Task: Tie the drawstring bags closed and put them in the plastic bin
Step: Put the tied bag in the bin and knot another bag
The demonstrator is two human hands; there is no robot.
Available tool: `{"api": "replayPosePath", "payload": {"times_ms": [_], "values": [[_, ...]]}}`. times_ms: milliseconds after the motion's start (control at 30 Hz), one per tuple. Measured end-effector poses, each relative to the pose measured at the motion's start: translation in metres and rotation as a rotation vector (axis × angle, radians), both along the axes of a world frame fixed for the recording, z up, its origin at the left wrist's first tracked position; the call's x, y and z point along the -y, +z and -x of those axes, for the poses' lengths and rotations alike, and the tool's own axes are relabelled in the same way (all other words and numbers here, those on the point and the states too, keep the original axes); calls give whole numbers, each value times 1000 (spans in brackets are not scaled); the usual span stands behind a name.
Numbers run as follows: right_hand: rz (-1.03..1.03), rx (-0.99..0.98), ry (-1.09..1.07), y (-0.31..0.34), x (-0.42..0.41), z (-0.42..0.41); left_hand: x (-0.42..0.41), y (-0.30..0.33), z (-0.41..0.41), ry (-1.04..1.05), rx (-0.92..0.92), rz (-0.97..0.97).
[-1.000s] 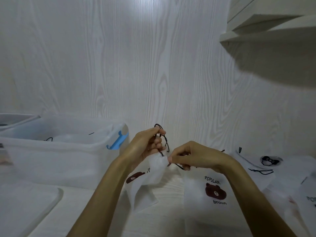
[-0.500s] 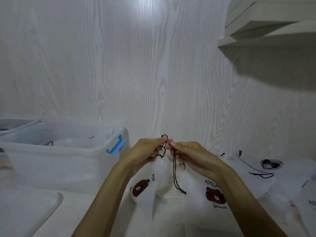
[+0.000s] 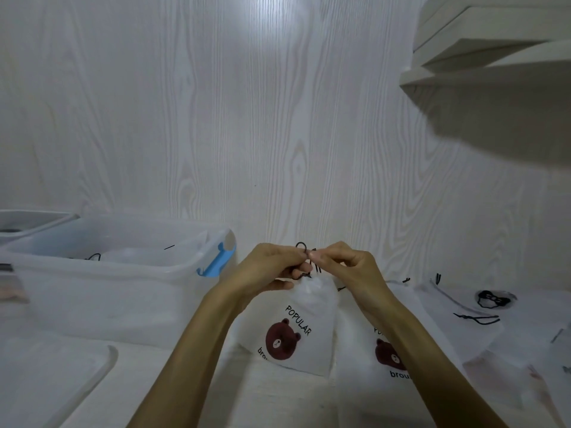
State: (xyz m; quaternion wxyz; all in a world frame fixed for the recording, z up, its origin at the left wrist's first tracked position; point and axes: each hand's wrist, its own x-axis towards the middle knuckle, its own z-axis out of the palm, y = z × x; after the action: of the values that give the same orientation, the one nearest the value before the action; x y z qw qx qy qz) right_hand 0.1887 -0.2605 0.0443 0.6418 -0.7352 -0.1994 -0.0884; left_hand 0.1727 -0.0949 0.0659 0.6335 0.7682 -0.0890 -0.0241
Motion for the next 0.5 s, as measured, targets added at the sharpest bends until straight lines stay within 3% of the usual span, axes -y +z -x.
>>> {"api": "replayPosePath", "payload": {"times_ms": [300,500], "values": [[91,-41,58,9,3,2,5,6,6,-15,-22,-168],[94,-26,68,21,2,9,0,0,10,-110,114,-238]]}}
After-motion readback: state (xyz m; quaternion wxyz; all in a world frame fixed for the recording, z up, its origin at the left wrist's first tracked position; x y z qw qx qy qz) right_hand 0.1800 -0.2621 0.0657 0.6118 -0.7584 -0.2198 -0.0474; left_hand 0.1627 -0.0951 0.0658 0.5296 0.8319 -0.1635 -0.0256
